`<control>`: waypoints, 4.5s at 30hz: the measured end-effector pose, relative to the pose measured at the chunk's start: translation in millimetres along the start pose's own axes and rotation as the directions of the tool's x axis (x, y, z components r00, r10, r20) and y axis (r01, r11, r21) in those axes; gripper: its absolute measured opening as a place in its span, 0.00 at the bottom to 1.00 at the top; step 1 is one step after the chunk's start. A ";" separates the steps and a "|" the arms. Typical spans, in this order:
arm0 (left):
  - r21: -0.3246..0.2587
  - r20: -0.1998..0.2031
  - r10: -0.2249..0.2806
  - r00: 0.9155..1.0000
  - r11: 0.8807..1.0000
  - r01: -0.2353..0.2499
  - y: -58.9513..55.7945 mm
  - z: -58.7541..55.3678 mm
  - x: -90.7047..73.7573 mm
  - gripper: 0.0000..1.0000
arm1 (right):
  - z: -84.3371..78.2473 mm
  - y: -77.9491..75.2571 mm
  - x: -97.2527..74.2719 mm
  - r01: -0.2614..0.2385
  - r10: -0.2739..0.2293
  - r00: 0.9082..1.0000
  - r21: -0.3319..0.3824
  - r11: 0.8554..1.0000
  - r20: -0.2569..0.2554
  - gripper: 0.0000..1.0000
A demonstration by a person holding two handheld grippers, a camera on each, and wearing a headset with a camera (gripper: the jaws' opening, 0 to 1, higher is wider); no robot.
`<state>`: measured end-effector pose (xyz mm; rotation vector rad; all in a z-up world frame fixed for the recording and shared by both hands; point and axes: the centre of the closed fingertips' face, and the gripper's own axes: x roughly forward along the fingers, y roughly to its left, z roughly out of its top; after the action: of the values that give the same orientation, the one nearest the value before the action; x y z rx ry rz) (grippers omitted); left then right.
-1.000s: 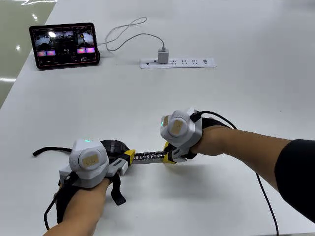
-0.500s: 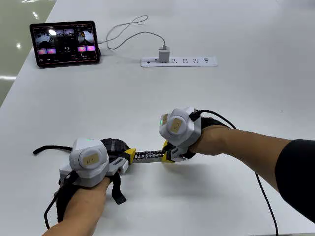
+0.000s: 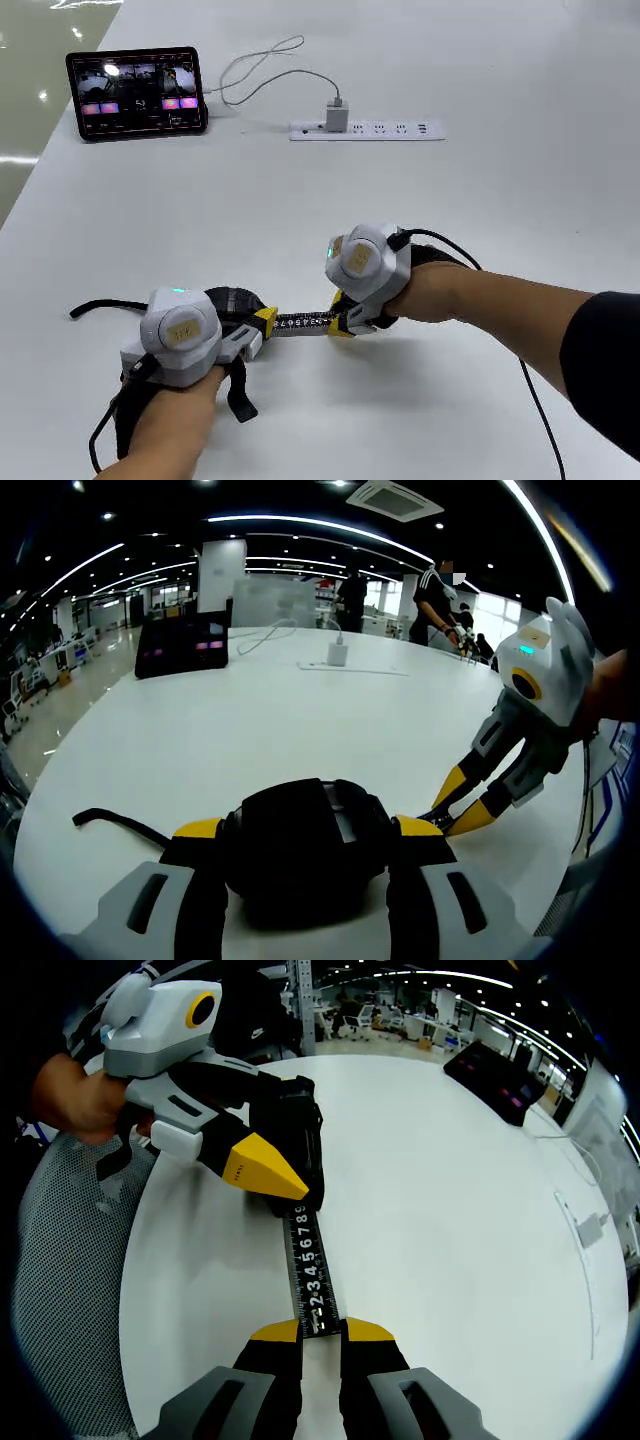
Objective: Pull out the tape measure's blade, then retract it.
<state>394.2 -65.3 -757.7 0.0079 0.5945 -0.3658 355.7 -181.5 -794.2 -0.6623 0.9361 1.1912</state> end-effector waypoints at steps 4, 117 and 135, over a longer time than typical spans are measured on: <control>-0.002 0.002 -0.004 1.000 1.000 0.004 0.1 0.0 0.2 0.60 | 1.2 -0.2 0.6 -0.002 0.002 1.000 0.001 1.000 0.005 0.09; -0.044 0.003 -0.023 1.000 0.999 0.023 0.7 0.6 -1.7 0.60 | 54.7 12.1 29.1 -0.041 0.038 0.990 0.022 0.999 0.139 0.10; -0.047 0.001 -0.028 1.000 0.998 0.028 1.3 0.3 -1.4 0.60 | 61.8 12.9 33.2 -0.059 0.056 0.985 0.017 0.998 0.163 0.10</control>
<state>393.7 -63.7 -756.9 -0.0458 0.6035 -0.3787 361.9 -110.4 -793.2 -0.5154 0.8343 1.2646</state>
